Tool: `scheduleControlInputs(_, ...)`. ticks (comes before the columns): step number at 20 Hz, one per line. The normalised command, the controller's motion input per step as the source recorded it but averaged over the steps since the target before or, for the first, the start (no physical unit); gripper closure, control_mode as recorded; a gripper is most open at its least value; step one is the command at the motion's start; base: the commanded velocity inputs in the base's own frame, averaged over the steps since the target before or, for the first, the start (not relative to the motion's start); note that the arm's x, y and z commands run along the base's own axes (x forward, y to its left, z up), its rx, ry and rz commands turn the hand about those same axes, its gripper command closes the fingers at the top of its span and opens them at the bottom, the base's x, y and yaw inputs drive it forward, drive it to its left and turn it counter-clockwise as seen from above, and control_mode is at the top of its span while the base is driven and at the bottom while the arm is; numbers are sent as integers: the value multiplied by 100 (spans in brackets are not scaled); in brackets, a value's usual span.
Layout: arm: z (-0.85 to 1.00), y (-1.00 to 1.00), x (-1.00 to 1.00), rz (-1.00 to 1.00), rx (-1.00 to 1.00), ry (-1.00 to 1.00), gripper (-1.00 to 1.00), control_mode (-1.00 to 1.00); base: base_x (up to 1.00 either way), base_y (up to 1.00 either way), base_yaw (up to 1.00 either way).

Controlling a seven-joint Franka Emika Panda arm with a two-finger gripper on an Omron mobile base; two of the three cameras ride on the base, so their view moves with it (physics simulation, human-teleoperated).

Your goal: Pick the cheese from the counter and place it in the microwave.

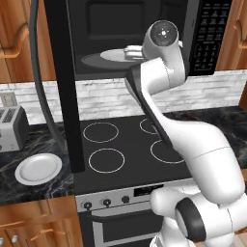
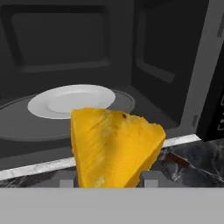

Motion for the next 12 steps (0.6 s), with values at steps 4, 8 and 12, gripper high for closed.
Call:
scheduleControlInputs(4, 0, -1, 99, 0, 7, 0, 100, -100, 0, 0, 0)
scheduleControlInputs(8, 0, 0, 93, 0, 3, 0, 100, -100, 0, 0, 0)
scheduleControlInputs(12, -8, 4, 73, 0, 4, 1, 100, -100, 0, 0, 0)
